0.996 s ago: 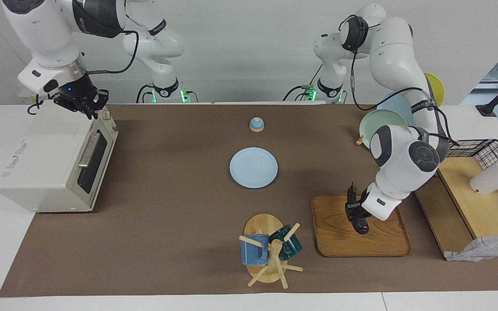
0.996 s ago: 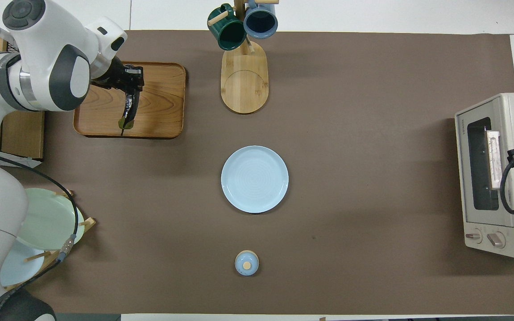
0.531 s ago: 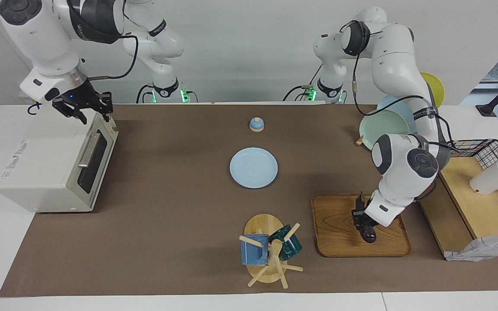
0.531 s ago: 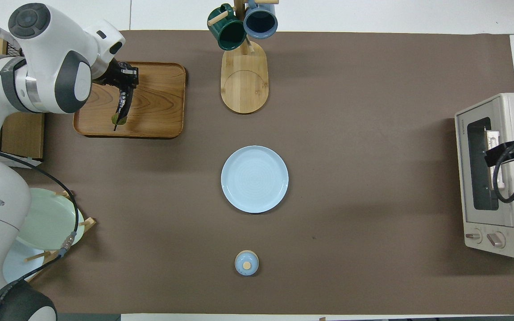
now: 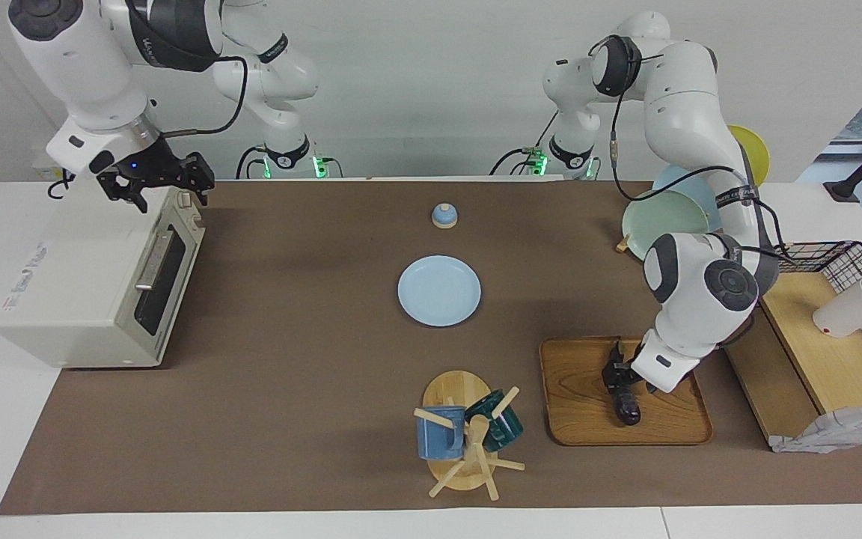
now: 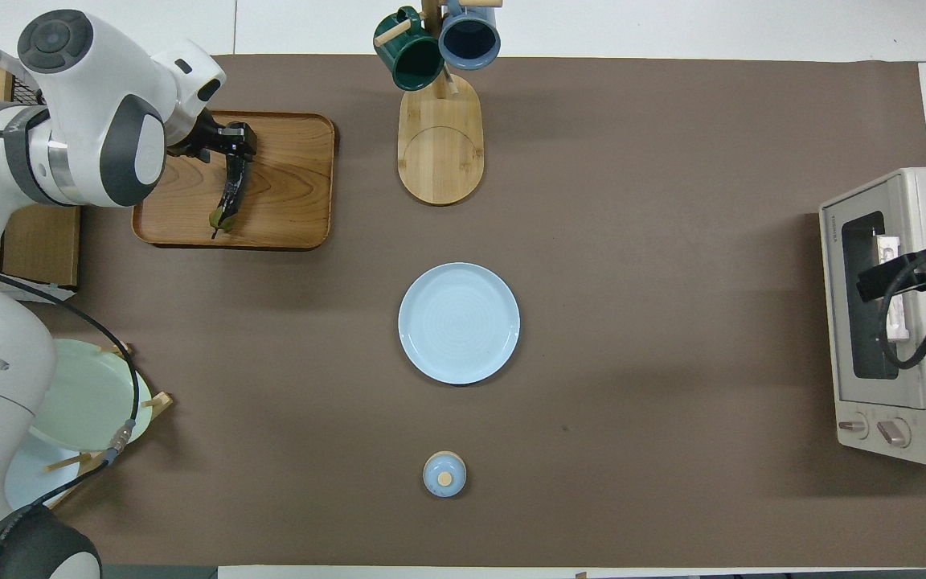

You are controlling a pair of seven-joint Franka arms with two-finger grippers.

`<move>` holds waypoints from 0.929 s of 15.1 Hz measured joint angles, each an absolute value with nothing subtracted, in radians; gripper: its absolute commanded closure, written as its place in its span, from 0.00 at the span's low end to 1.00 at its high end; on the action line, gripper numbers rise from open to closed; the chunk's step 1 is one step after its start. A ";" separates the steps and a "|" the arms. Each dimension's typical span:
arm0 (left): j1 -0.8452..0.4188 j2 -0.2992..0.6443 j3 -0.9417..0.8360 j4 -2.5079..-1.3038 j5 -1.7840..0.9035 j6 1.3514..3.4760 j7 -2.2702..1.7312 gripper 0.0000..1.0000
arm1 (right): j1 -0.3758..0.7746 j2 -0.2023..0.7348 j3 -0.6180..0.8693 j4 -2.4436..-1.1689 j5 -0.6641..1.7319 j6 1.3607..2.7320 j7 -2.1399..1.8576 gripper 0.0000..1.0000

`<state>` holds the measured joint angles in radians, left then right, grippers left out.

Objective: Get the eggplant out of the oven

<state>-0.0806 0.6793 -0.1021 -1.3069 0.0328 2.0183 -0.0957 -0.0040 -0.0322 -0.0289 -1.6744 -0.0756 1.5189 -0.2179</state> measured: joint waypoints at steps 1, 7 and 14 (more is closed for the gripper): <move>-0.079 0.670 -0.102 -1.297 0.033 2.007 -0.096 0.00 | -0.003 -0.031 -0.029 -1.674 -0.071 1.519 -0.202 0.00; -0.057 0.440 -0.103 -1.277 0.033 1.836 -0.154 0.00 | -0.018 -0.022 -0.049 -1.674 -0.067 1.519 -0.184 0.00; -0.056 0.170 -0.100 -1.286 0.033 1.463 -0.161 0.00 | -0.024 -0.022 -0.058 -1.669 -0.066 1.544 -0.181 0.00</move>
<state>-0.0559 0.1704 -0.0999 -1.2856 0.0326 1.4629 -0.1615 -0.0244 -0.0217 -0.0580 -1.6689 -0.0663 1.5439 -0.1814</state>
